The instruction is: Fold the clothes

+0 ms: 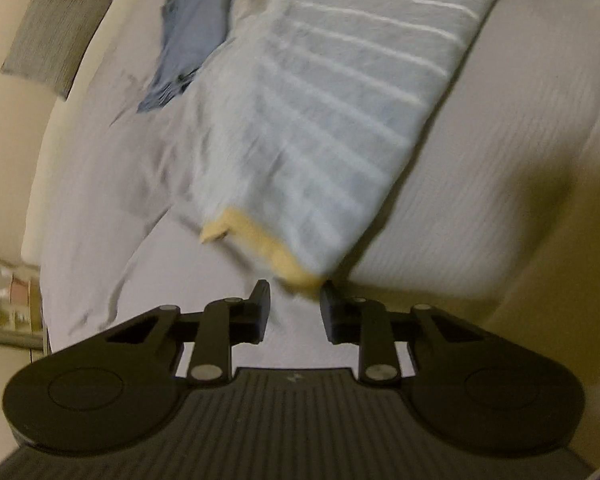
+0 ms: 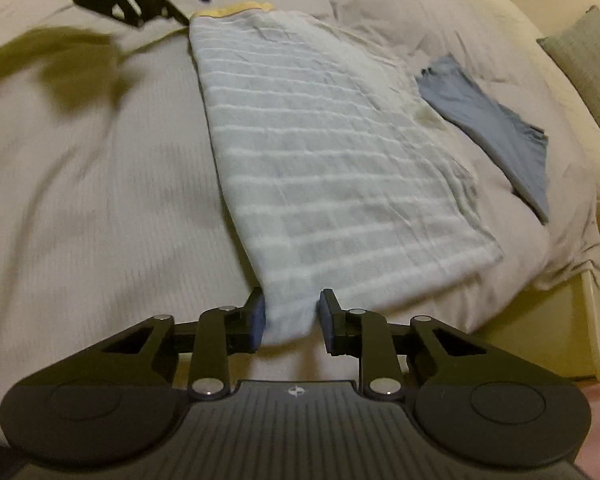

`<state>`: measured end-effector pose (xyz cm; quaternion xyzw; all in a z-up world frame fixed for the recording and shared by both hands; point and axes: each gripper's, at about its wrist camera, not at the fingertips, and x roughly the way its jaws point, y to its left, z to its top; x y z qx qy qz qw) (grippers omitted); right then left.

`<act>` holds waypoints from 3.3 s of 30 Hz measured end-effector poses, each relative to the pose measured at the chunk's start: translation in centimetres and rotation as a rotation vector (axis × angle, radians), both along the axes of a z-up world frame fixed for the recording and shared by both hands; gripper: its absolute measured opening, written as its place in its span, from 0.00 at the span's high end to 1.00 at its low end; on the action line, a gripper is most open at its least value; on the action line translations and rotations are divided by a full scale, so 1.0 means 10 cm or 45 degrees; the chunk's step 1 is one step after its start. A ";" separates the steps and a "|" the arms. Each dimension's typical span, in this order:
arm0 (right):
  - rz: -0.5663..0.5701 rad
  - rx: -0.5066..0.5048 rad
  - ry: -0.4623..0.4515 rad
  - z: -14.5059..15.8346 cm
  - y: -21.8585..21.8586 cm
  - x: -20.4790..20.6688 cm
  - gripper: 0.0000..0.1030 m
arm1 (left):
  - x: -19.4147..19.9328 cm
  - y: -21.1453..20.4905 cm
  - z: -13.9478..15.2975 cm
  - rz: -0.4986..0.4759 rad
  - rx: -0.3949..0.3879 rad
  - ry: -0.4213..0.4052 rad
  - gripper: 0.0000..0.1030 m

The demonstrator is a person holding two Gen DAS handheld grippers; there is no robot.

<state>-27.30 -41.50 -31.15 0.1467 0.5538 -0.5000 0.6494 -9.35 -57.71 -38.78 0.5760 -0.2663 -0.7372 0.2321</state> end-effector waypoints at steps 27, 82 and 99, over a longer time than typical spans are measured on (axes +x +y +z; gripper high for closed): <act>-0.219 0.011 -0.207 0.94 -0.10 -0.11 0.54 | -0.29 0.38 0.81 0.266 0.249 0.159 0.66; 0.401 -0.356 0.252 1.72 -1.12 -0.85 0.99 | -0.94 -0.20 1.78 -0.039 -0.228 0.151 0.97; 0.644 -0.747 0.237 1.55 -3.37 -2.68 0.98 | -2.61 -1.76 1.75 0.389 -0.399 0.238 0.97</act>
